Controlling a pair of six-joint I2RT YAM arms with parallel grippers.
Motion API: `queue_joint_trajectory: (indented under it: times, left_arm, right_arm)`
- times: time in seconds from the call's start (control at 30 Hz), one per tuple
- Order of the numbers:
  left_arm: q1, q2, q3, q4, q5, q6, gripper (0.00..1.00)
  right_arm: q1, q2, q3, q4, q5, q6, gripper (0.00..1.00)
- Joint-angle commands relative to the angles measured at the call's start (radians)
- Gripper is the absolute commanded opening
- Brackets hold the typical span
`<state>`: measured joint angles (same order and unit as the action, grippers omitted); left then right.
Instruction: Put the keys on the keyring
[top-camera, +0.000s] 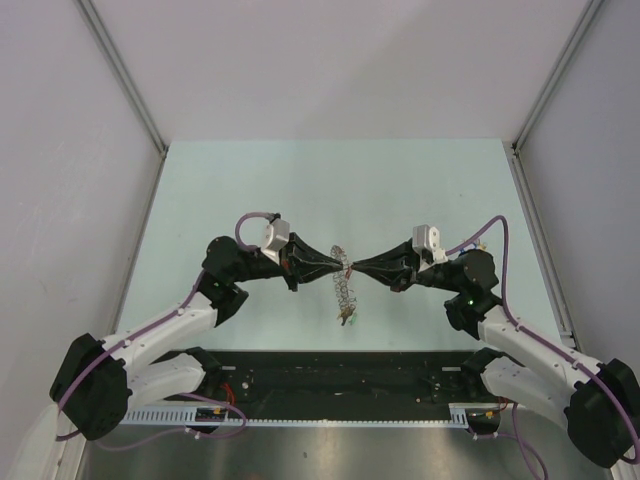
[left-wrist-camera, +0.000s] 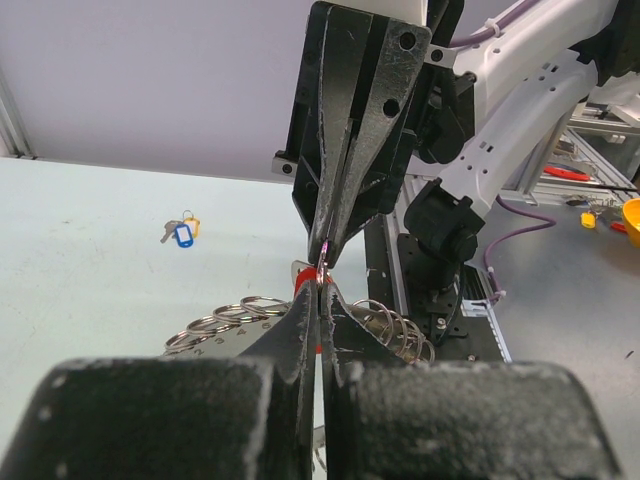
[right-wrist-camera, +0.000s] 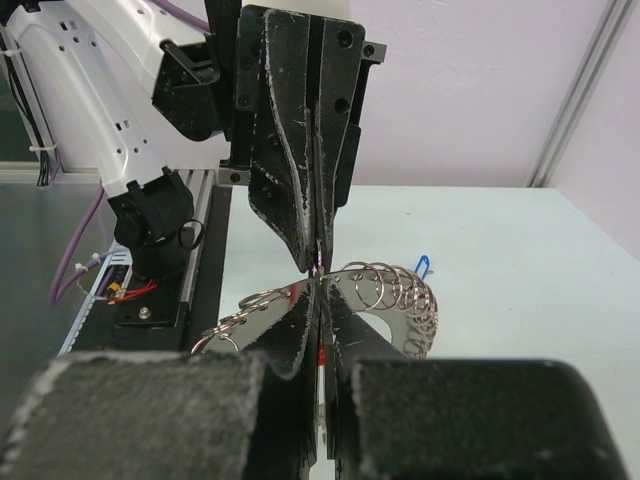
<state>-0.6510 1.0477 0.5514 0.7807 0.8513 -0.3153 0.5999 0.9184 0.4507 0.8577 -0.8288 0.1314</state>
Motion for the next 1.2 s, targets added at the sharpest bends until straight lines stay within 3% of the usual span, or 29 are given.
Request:
queue_joint_trajectory:
  times: [0.0,0.43,1.17]
  left_arm:
    - [0.004,0.002,0.001,0.074,0.005,-0.018,0.00]
    - [0.004,-0.011,-0.015,0.089,-0.021,-0.019,0.00]
    - [0.004,-0.005,-0.019,0.120,-0.012,-0.034,0.00]
  right_arm:
    - [0.012,0.000,0.006,0.057,-0.021,0.005,0.00]
    - [-0.011,-0.069,0.006,-0.017,0.028,-0.012,0.00]
    - [-0.006,-0.024,0.006,-0.003,0.011,-0.010,0.00]
